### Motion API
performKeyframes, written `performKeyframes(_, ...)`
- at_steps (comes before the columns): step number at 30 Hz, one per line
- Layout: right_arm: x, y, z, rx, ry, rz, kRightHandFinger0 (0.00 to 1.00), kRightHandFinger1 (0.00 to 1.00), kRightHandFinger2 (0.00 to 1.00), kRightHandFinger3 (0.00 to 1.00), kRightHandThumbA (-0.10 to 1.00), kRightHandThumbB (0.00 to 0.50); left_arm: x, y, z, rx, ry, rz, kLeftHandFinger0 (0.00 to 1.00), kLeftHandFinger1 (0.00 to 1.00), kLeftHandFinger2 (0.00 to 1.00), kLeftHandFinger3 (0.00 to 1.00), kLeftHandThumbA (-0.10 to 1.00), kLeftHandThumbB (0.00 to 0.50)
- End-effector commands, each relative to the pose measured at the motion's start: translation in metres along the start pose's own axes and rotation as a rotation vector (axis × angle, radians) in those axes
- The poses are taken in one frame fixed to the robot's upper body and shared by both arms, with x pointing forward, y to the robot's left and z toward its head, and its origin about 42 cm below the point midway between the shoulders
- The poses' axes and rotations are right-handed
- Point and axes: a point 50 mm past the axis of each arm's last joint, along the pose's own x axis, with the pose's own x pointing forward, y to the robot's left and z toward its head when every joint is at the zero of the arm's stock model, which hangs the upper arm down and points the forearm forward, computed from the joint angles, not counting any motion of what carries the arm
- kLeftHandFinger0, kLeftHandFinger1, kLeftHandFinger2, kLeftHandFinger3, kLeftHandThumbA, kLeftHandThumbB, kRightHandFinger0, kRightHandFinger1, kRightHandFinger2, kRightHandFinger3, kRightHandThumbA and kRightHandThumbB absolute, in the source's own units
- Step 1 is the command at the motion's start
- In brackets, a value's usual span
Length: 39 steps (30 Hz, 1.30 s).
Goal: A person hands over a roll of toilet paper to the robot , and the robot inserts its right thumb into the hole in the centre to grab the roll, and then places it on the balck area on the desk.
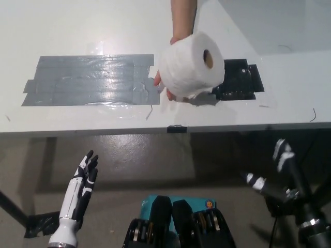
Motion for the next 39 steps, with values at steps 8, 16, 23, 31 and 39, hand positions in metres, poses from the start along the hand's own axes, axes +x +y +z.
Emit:
performKeyframes(8, 0.102, -0.063, 0.155, -0.166, -0.294, 0.194, 1.0, 1.0, 1.0, 1.0, 1.0, 0.341, 0.006, 0.008, 0.011, 0.021, -0.086, 0.015, 1.0, 1.0, 1.0, 1.0, 0.94, 0.155)
performKeyframes(16, 0.197, -0.094, 0.203, -0.305, -0.101, 0.331, 1.0, 1.0, 1.0, 1.0, 1.0, 0.418, 0.008, 0.007, 0.014, 0.032, -0.085, 0.009, 1.0, 1.0, 1.0, 1.0, 0.93, 0.174)
performKeyframes(23, 0.269, -0.081, 0.206, -0.41, 0.063, 0.411, 1.0, 1.0, 1.0, 1.0, 1.0, 0.419, 0.009, 0.004, 0.015, 0.032, -0.089, 0.004, 1.0, 1.0, 1.0, 1.0, 0.93, 0.166)
performKeyframes(31, 0.323, -0.05, 0.209, -0.414, 0.173, 0.427, 1.0, 1.0, 1.0, 1.0, 1.0, 0.428, 0.011, 0.003, 0.018, 0.031, -0.101, -0.003, 1.0, 1.0, 1.0, 1.0, 0.92, 0.16)
performKeyframes(39, 0.347, -0.018, 0.203, -0.458, 0.178, 0.397, 1.0, 1.0, 1.0, 1.0, 0.99, 0.417, 0.012, 0.001, 0.02, 0.029, -0.103, -0.005, 1.0, 1.0, 1.0, 1.0, 0.9, 0.162)
